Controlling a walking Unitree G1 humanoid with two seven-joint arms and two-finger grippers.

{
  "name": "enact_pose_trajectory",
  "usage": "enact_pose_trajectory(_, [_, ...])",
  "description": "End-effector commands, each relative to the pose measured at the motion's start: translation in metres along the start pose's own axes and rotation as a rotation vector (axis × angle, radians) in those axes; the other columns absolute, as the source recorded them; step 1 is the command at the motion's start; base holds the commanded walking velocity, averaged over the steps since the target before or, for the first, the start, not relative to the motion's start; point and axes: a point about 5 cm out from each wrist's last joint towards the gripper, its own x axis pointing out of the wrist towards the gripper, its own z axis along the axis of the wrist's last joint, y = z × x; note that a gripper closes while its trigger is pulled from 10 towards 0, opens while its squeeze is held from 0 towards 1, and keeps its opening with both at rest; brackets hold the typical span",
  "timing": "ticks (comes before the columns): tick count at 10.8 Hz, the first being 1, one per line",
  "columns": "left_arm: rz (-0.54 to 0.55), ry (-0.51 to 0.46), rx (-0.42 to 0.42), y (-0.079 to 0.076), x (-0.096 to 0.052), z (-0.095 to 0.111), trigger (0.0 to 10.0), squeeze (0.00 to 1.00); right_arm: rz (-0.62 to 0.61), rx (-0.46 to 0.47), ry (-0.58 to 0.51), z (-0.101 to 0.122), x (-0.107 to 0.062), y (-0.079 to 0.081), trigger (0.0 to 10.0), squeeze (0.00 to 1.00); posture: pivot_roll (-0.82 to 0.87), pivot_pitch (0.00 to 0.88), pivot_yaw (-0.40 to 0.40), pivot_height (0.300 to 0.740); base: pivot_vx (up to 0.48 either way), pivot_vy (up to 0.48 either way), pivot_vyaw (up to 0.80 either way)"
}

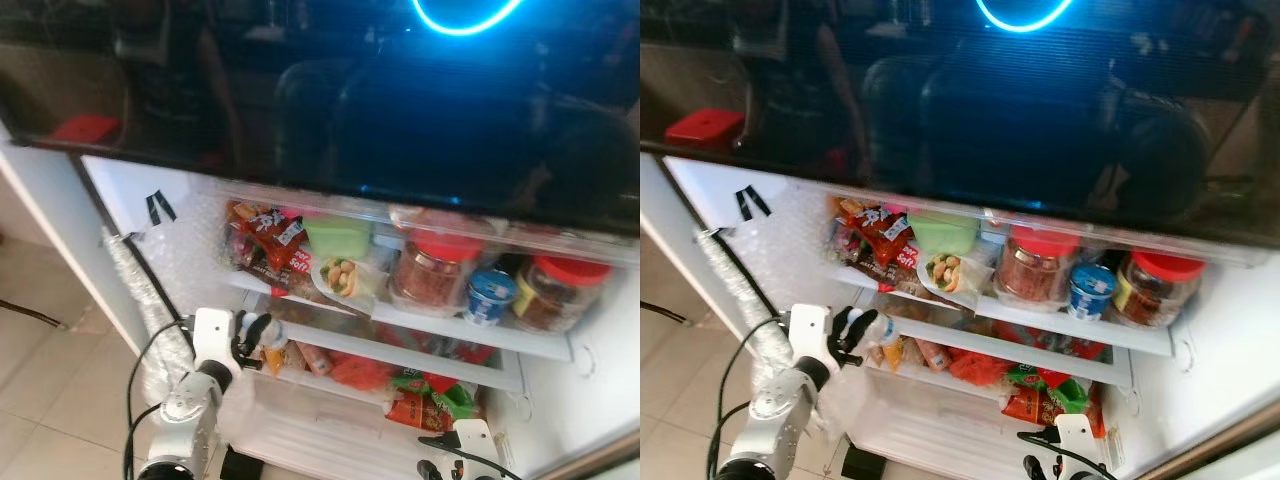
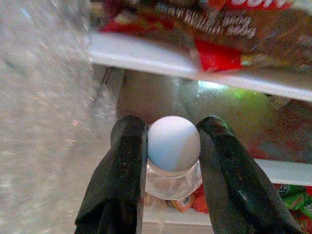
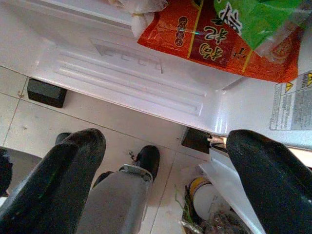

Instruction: Restocking fridge

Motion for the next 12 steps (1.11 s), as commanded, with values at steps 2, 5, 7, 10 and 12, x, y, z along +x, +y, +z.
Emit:
enact_pose_trajectory(2, [-0.025, -0.03, 0.04, -0.003, 0.004, 0.007, 10.0, 0.0, -0.008, -0.002, 0.0, 0.001, 0.0, -0.001, 10.0, 0.0, 0.06, 0.0, -0.014, 0.74, 0.0, 0.0, 0.0])
enact_pose_trajectory(5, [-0.055, -0.036, 0.094, -0.008, 0.008, 0.009, 10.0, 0.0, -0.003, -0.001, 0.004, 0.0, 0.0, -0.001, 10.0, 0.0, 0.05, 0.0, -0.012, 0.7, 0.0, 0.0, 0.0])
enact_pose_trajectory(7, [-0.051, -0.051, 0.108, -0.009, 0.012, 0.012, 10.0, 0.0, 0.004, 0.011, -0.01, 0.001, 0.0, 0.0, 10.0, 0.0, 0.05, 0.0, -0.013, 0.686, 0.0, 0.0, 0.0])
enact_pose_trajectory(10, [-0.056, -0.061, 0.113, -0.01, 0.014, 0.014, 10.0, 0.0, 0.007, 0.018, -0.011, 0.0, 0.0, 0.001, 10.0, 0.0, 0.05, 0.0, -0.011, 0.686, 0.0, 0.0, 0.0])
enact_pose_trajectory(12, [-0.05, -0.069, 0.115, -0.011, 0.016, 0.016, 10.0, 0.0, 0.021, 0.019, -0.002, -0.001, 0.0, 0.002, 10.0, 0.0, 0.05, 0.0, -0.01, 0.686, 0.0, 0.0, 0.0])
